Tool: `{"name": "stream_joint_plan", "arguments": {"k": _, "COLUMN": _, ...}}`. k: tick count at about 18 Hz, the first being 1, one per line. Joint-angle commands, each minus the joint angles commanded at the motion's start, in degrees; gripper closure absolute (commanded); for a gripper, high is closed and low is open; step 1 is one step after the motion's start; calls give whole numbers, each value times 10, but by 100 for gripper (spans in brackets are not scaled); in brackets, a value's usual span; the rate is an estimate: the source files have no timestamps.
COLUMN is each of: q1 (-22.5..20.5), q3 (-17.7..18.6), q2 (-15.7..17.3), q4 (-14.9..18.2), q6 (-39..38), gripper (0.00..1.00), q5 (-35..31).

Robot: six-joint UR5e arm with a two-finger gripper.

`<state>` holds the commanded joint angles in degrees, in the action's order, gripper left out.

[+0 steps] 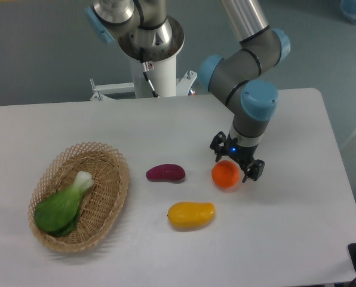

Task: Pick up the orange from the table
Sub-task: 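Close the gripper around the orange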

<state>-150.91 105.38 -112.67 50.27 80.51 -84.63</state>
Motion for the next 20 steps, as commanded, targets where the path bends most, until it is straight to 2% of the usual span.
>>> {"name": "stream_joint_plan", "arguments": {"k": 5, "q1": 21, "q3": 0, "q2": -12, "q4": 0, "q6": -18, "gripper": 0, "q5": -34}}
{"name": "stream_joint_plan", "arguments": {"k": 10, "q1": 26, "q3": 0, "q2": -22, "q4": -10, "q6": -29, "gripper": 0, "q5": -36}}
{"name": "stream_joint_plan", "arguments": {"k": 13, "q1": 27, "q3": 0, "q2": -25, "q4": -9, "q6": -31, "gripper": 18, "q5": -50}}
{"name": "stream_joint_plan", "arguments": {"k": 15, "q1": 27, "q3": -5, "q2": -25, "q4": -8, "q6": -36, "gripper": 35, "q5": -50}}
{"name": "stream_joint_plan", "arguments": {"k": 17, "q1": 27, "q3": -10, "q2": -23, "q4": -6, "q6": -38, "gripper": 41, "q5": -50}}
{"name": "stream_joint_plan", "arguments": {"k": 20, "q1": 26, "q3": -26, "q2": -18, "q4": -2, "q6": -37, "gripper": 42, "q5": -52}}
